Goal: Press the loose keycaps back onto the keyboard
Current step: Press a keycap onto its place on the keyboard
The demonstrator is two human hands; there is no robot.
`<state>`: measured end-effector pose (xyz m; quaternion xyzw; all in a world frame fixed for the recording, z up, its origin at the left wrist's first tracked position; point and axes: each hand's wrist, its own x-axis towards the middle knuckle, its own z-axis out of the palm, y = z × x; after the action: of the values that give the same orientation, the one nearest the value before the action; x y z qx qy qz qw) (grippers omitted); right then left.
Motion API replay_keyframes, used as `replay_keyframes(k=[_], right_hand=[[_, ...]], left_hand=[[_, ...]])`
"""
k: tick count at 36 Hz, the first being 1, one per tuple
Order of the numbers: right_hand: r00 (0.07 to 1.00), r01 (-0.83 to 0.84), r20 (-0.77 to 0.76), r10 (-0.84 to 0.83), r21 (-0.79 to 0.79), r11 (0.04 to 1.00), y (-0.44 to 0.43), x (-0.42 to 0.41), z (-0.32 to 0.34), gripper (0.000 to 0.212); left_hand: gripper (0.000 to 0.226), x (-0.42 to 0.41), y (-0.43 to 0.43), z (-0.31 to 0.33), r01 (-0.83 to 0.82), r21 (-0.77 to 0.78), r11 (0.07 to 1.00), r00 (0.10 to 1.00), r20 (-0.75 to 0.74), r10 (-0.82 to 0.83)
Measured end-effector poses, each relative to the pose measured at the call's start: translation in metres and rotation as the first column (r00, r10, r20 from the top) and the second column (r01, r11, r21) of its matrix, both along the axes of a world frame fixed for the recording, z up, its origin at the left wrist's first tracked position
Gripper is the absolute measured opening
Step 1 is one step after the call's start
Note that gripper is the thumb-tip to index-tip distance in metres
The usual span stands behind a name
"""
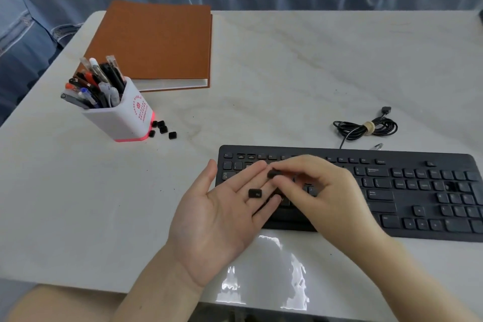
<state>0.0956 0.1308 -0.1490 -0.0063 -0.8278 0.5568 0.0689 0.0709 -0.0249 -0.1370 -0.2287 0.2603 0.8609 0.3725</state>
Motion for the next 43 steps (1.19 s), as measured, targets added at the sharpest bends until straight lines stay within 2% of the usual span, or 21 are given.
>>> replay_keyframes(k=[3,5,8,12,20,25,31,36,43], right_hand=[[0.986,0.132,0.134,-0.095,-0.301,0.944,0.003,0.003,0.004,0.031],[0.971,0.186,0.216,-0.1,-0.426,0.885,0.006,0.004,0.005,0.028],[0.953,0.222,0.297,-0.062,-0.543,0.809,0.008,0.008,0.006,0.028],[0.951,0.216,0.308,-0.02,-0.618,0.756,0.01,0.013,0.006,0.024],[0.974,0.177,0.22,-0.05,-0.608,0.774,0.01,0.019,0.005,0.029],[0.981,0.154,0.185,-0.054,-0.586,0.795,0.011,0.022,0.004,0.029],[0.971,0.186,0.23,-0.064,-0.562,0.806,0.015,0.024,0.0,0.03],[0.949,0.231,0.296,-0.104,-0.434,0.871,0.023,0.025,-0.011,0.025],[0.904,0.306,0.37,-0.215,-0.209,0.929,0.041,0.033,-0.034,0.029]], left_hand=[[0.044,0.0,0.002,0.002,0.003,-0.019,1.0,1.0,-0.008,-0.003],[0.045,0.0,0.005,0.001,0.004,-0.042,0.999,1.0,-0.027,-0.005],[0.051,0.0,0.008,0.0,-0.006,-0.078,0.997,0.998,-0.06,0.001],[0.04,0.001,0.012,-0.001,-0.002,-0.146,0.989,0.997,-0.082,-0.01],[0.027,0.007,0.019,0.002,-0.009,-0.306,0.952,0.975,-0.215,-0.06],[0.038,0.008,0.019,0.004,-0.022,-0.398,0.917,0.953,-0.287,-0.102],[0.017,0.011,0.02,-0.002,-0.034,-0.544,0.838,0.93,-0.324,-0.172],[0.009,0.013,0.02,-0.014,-0.073,-0.695,0.715,0.885,-0.376,-0.275],[0.021,0.013,0.006,-0.034,-0.209,-0.833,0.512,0.829,-0.429,-0.359]])
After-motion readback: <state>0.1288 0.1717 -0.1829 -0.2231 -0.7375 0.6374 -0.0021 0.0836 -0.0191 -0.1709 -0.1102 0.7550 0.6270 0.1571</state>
